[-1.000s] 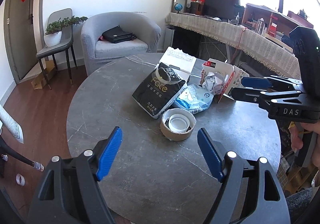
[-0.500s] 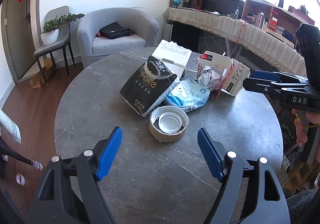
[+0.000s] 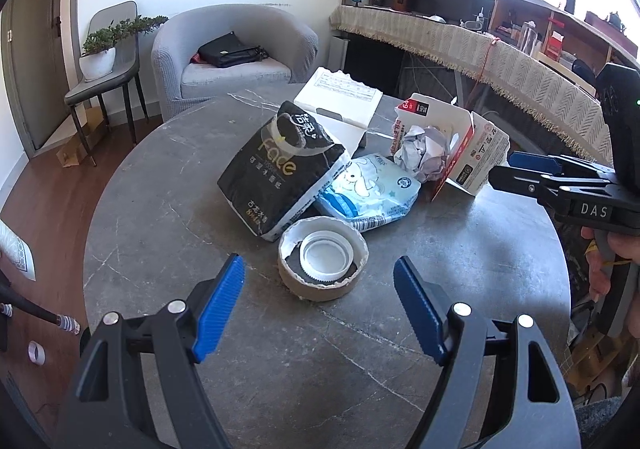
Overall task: Collect trash
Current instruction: 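Move the left gripper to the brown tape roll and close on its rim, then lift the tape roll with the left gripper while the right gripper grasps the torn cardboard box, then carry the tape roll and cardboard box over the green bin with both grippers, then open both grippers to drop the tape roll and cardboard into the bin, then return both grippers over the table toward the remaining trash, then grasp the black Face tissue pack with the left gripper while the right gripper grasps the crumpled foil ball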
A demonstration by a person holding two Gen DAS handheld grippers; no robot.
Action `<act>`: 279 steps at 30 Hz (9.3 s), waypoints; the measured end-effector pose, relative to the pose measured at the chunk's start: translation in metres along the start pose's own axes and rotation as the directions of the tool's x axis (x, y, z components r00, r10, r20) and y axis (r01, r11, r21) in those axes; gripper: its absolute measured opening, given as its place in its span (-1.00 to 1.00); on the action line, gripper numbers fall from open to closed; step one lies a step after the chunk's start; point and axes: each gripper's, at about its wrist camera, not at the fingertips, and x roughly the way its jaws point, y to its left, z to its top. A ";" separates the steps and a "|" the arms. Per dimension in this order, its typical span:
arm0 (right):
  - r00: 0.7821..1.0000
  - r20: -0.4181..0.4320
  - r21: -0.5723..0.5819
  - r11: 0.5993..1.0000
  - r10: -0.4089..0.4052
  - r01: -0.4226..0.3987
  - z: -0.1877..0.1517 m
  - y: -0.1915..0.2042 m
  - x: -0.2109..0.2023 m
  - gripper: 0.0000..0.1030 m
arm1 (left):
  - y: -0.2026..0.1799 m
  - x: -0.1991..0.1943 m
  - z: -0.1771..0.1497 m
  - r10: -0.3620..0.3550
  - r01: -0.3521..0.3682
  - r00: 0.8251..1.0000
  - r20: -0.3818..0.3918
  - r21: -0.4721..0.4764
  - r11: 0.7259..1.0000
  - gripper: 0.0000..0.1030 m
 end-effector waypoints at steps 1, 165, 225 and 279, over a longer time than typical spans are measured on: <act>1.000 0.001 0.003 1.000 -0.001 0.001 0.001 -0.001 0.001 0.39 | 0.000 0.002 0.001 -0.001 0.001 1.000 -0.004 -0.008 1.000 0.52; 0.810 -0.580 -0.455 0.791 0.085 -0.409 -0.074 0.428 0.222 -0.27 | 0.324 -0.194 -0.097 0.237 -0.195 0.971 0.023 -0.494 0.847 -0.35; 0.992 -0.027 -0.002 0.992 0.124 -0.125 0.058 0.038 0.014 0.48 | 0.059 -0.007 0.049 -0.160 0.151 0.986 0.047 0.159 0.976 0.76; 0.987 -0.128 0.116 0.990 0.097 -0.082 0.047 0.018 0.078 0.28 | 0.108 -0.001 0.057 -0.193 0.197 0.980 0.038 -0.155 0.968 0.15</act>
